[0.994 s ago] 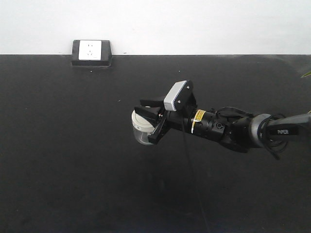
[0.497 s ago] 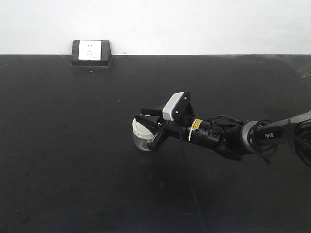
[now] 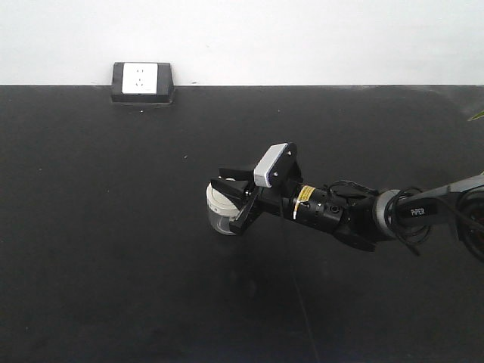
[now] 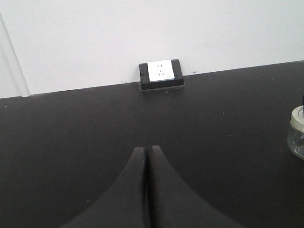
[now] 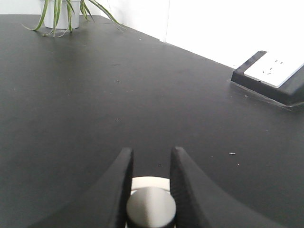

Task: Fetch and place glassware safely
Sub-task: 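Lower the jar with the right gripper onto the black bench top, then open the right gripper to release the jar's white lid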

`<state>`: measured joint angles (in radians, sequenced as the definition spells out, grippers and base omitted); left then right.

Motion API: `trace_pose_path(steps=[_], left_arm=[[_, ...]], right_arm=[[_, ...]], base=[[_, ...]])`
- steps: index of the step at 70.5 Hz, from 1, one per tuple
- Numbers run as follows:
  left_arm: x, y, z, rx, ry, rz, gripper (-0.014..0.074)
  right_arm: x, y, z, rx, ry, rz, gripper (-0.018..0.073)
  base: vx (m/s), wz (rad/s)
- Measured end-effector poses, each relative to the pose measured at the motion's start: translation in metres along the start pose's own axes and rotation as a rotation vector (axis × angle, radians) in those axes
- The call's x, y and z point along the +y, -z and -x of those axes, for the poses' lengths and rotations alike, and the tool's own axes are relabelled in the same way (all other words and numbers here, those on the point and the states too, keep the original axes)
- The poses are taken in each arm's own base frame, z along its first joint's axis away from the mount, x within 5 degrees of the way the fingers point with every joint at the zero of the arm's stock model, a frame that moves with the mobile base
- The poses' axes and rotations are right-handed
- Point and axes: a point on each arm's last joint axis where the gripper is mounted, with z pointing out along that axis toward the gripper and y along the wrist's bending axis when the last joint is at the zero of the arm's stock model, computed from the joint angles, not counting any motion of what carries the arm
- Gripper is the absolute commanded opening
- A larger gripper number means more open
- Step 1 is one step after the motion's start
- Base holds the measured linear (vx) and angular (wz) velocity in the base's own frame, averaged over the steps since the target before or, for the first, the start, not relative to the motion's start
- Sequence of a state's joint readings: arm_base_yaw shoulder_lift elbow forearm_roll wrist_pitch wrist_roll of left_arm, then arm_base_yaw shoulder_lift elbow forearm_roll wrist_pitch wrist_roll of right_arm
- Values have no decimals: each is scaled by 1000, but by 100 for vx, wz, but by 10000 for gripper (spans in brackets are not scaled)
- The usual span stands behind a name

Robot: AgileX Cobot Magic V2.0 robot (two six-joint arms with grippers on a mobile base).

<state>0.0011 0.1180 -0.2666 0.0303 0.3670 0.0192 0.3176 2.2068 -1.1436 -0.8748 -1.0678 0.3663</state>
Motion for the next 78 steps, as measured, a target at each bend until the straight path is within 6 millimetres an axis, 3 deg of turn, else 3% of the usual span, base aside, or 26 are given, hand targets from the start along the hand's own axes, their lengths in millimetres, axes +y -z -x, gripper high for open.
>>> trace_pose_path(steps=[17, 30, 47, 62, 70, 78], left_arm=[[0, 0, 0, 0, 0, 0, -7], [0, 0, 0, 0, 0, 0, -7], [0, 0, 0, 0, 0, 0, -7], [0, 0, 0, 0, 0, 0, -7], [0, 0, 0, 0, 0, 0, -7], [0, 0, 0, 0, 0, 0, -7]], right_arm=[[-1, 0, 1, -10, -6, -8, 594], [-4, 0, 3, -31, -27, -42, 666], [-5, 0, 6, -52, -32, -52, 615], [-8, 4, 33, -66, 10, -77, 530], [-9, 10, 55, -63, 28, -111, 439], [-8, 18, 74, -50, 17, -144, 253]], base=[[0, 0], [0, 0], [0, 0], [0, 0], [0, 0], [0, 0]])
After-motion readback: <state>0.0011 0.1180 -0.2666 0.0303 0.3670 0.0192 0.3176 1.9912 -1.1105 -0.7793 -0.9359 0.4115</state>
